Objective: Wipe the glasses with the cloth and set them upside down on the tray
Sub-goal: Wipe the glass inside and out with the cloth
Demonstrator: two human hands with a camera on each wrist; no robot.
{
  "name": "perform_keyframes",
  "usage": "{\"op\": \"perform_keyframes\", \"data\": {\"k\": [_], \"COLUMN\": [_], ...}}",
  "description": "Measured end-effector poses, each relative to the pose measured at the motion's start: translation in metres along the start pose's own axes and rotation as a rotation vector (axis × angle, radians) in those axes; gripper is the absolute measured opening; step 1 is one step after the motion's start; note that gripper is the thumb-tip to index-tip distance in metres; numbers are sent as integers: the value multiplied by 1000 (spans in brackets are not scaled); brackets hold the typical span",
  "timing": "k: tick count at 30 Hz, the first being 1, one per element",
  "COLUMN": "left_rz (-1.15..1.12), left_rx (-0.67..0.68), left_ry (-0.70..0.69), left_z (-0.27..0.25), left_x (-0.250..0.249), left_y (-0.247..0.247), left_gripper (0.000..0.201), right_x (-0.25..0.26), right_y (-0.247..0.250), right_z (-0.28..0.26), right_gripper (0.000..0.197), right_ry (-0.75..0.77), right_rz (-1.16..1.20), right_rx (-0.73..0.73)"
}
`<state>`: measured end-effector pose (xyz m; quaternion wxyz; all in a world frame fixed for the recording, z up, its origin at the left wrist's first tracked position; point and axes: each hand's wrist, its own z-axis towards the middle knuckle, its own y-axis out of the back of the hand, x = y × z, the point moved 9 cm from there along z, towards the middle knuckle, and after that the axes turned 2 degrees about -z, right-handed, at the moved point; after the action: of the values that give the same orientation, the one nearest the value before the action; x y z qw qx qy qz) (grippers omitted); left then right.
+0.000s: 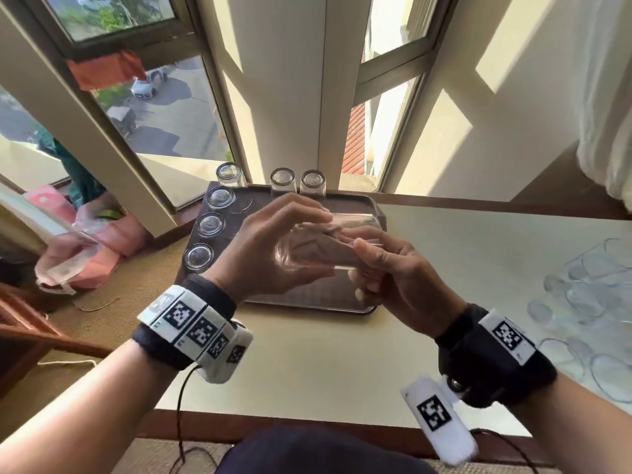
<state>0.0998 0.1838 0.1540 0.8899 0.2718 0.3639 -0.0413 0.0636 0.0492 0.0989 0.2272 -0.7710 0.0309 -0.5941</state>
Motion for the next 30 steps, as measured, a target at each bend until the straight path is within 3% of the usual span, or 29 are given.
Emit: {"op": "perform_keyframes", "data": {"k": [1,2,4,6,7,9,11,13,14,16,18,20,21,23,25,27,29,30], "left_rz": [18,-68,-502,-747,-724,-523,-179,97,141,-12,-485,-776,-780,-621,-239,123,155,27], "left_rx": [8,1,-5,-52,-84,-149,-120,-31,-10,-16,7,22,13,-12,26,74,34,3], "left_ry": [0,94,445,686,708,573,262,-29,-64,91,451,661,666,517,181,-123,-83,63], "left_z": [0,0,-7,-17,-16,-7,3,6,7,11,6,-2,-1,8,17,17,14,12], "left_x": [2,11,34,46,46,36,11,-9,-11,3,24,37,37,28,3,-20,-13,-1], "left_y": [-3,-5,-17,-28,-26,-13,-4,-6,-7,-1,-10,-20,-18,-5,6,3,2,4], "left_gripper": [66,73,84,75,68,57,56,59,62,72,81,71,64,60,60,60,71,79], "right_x": [3,11,34,45,43,32,14,8,11,28,49,56,53,43,27,21,33,43], "right_y": [4,6,6,-6,-7,1,12,17,18,14,8,-2,-2,3,8,10,10,12], "right_z": [2,3,0,-5,-4,3,6,3,3,-1,-7,-9,-7,1,2,0,1,1], "right_gripper": [20,21,23,25,26,24,26,29,28,28,33,38,41,37,30,22,27,32], "right_ry": [37,119,372,565,560,347,108,27,54,196,399,506,475,296,113,74,179,270], "right_rz": [-35,-133,-446,-677,-646,-402,-184,-114,-112,-184,-341,-527,-518,-349,-128,-43,-102,-192], "right_rx": [-24,-45,-77,-32,-16,-40,-61,-50,-44,-46,-35,31,50,32,22,57,48,16]}}
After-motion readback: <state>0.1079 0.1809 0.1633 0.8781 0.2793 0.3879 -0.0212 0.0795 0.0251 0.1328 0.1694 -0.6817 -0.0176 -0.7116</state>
